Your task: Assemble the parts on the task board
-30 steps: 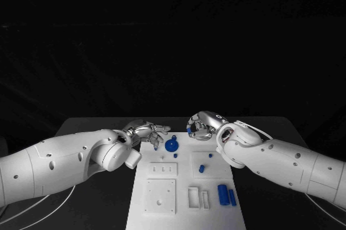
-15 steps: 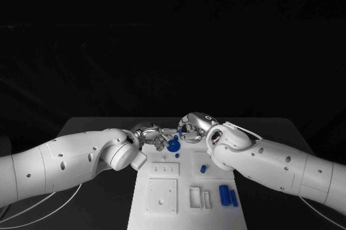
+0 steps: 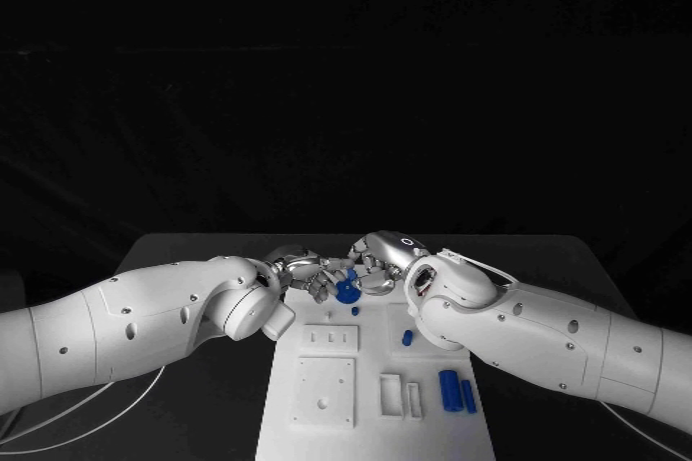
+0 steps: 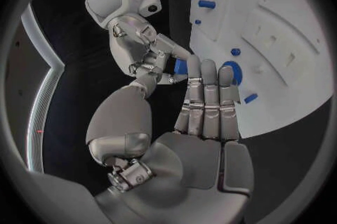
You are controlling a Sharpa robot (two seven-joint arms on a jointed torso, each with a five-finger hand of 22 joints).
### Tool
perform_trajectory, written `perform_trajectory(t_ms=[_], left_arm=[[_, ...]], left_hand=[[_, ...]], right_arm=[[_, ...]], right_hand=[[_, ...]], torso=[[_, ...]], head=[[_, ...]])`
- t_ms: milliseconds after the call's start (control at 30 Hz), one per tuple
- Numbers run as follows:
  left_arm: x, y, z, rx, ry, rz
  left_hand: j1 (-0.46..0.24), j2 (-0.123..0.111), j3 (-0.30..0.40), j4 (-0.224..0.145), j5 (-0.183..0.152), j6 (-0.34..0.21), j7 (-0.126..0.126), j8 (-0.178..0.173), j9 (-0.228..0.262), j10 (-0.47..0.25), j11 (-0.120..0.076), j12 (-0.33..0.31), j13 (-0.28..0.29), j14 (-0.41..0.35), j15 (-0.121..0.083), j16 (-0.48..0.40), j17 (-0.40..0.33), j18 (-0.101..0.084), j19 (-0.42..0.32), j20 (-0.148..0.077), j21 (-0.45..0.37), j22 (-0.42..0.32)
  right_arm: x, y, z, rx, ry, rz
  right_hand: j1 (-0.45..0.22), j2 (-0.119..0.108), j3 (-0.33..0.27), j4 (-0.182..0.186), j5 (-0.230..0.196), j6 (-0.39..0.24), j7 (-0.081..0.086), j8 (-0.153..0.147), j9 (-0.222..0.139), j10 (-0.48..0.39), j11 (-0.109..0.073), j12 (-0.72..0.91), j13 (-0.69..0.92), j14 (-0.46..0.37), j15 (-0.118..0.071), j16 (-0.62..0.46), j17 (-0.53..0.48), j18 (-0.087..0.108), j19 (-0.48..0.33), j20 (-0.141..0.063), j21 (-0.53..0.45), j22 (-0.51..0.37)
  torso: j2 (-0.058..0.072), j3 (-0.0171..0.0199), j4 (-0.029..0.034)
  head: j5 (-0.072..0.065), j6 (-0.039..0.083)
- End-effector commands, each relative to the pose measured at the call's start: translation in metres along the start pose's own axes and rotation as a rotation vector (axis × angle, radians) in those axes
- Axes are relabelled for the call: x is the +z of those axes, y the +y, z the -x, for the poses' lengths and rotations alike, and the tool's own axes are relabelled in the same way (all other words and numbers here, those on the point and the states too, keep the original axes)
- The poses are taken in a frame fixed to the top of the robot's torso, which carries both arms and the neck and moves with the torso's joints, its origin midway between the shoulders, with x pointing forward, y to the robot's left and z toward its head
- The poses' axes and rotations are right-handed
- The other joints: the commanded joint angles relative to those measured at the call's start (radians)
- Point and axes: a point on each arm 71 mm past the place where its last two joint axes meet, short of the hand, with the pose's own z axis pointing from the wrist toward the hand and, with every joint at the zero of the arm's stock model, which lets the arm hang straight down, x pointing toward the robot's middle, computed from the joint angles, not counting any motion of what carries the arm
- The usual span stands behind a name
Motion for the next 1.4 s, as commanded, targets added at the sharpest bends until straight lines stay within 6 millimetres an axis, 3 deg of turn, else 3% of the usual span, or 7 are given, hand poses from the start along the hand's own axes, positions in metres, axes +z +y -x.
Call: perform_trajectory(t_ms=[33, 500, 767, 1133, 1300, 1400], left_arm=[[0.001, -0.002, -0.004, 0.021, 0.022, 0.002], [0.002, -0.001, -0.006, 0.03, 0.032, 0.009], [0.002, -0.002, -0.006, 0.031, 0.034, 0.01], [0.003, -0.002, -0.008, 0.033, 0.044, 0.017], [0.004, -0.002, -0.008, 0.034, 0.044, 0.018], [0.004, -0.002, -0.008, 0.034, 0.044, 0.019]], left_hand=[[0.012, 0.007, -0.004, -0.003, -0.004, 0.0, 0.004, -0.004, -0.001, -0.009, 0.002, 0.007, 0.002, -0.005, -0.001, -0.003, -0.002, 0.007, -0.009, -0.017, 0.005, 0.018], [0.026, 0.015, -0.018, -0.011, -0.004, 0.009, 0.002, 0.002, 0.002, -0.011, 0.0, 0.009, 0.006, -0.006, 0.0, -0.001, -0.006, 0.008, -0.012, -0.015, 0.008, 0.018], [0.033, 0.031, -0.025, -0.015, -0.004, 0.011, 0.001, 0.003, 0.002, -0.012, 0.0, 0.01, 0.008, -0.006, 0.0, 0.001, -0.008, 0.008, -0.013, -0.015, 0.01, 0.017], [0.075, 0.081, -0.037, -0.053, -0.004, 0.04, -0.008, 0.018, 0.008, -0.009, -0.007, 0.013, 0.012, -0.003, -0.002, 0.007, -0.012, 0.009, -0.014, -0.016, 0.015, 0.017], [0.108, 0.129, -0.044, -0.1, -0.003, 0.05, -0.01, 0.02, 0.008, -0.007, -0.009, 0.014, 0.015, -0.001, -0.003, 0.012, -0.016, 0.007, -0.014, -0.016, 0.02, 0.016], [0.113, 0.142, -0.048, -0.116, -0.003, 0.054, -0.011, 0.02, 0.007, -0.005, -0.01, 0.014, 0.015, -0.001, -0.003, 0.014, -0.018, 0.007, -0.014, -0.016, 0.021, 0.015]], right_arm=[[0.0, 0.003, -0.001, -0.016, 0.009, 0.006], [0.001, 0.008, -0.003, -0.013, 0.019, 0.019], [0.0, 0.01, -0.005, -0.013, 0.026, 0.021], [0.001, 0.012, -0.007, -0.013, 0.035, 0.024], [0.001, 0.014, -0.01, -0.015, 0.045, 0.028], [0.001, 0.014, -0.011, -0.016, 0.049, 0.028]], right_hand=[[-0.007, -0.002, 0.007, -0.002, -0.004, 0.06, 0.02, 0.008, 0.037, 0.007, 0.003, 0.003, 0.034, 0.0, -0.007, -0.007, 0.0, 0.115, 0.005, -0.001, 0.002, 0.01], [-0.008, -0.002, 0.009, -0.002, -0.004, 0.061, 0.02, 0.008, 0.037, 0.008, 0.003, 0.004, 0.034, 0.001, -0.007, -0.007, 0.0, 0.115, 0.005, -0.001, 0.001, 0.009], [-0.008, -0.003, 0.01, -0.002, -0.004, 0.061, 0.02, 0.008, 0.038, 0.008, 0.003, 0.004, 0.034, 0.001, -0.007, -0.007, 0.0, 0.115, 0.006, 0.0, 0.001, 0.009], [-0.009, -0.003, 0.011, -0.002, -0.003, 0.061, 0.02, 0.007, 0.038, 0.009, 0.003, 0.004, 0.034, 0.001, -0.007, -0.007, 0.0, 0.115, 0.006, 0.0, 0.001, 0.009], [-0.009, -0.003, 0.012, -0.002, -0.003, 0.061, 0.02, 0.007, 0.038, 0.009, 0.003, 0.005, 0.035, 0.001, -0.007, -0.007, 0.0, 0.115, 0.006, 0.0, 0.001, 0.009], [-0.009, -0.003, 0.012, -0.001, -0.003, 0.061, 0.02, 0.007, 0.038, 0.009, 0.003, 0.004, 0.034, 0.001, -0.007, -0.007, 0.0, 0.115, 0.006, 0.0, 0.001, 0.009]], torso=[[0.0, -0.0001, 0.0001], [0.0, -0.0013, -0.0004], [0.0, -0.0023, 0.0001], [0.0, -0.0016, -0.0001], [0.0, -0.0012, 0.0004], [0.0, -0.0009, 0.0003]], head=[[0.0, 0.001], [-0.001, -0.003], [-0.001, -0.006], [-0.002, -0.007], [-0.001, -0.008], [-0.001, -0.007]])
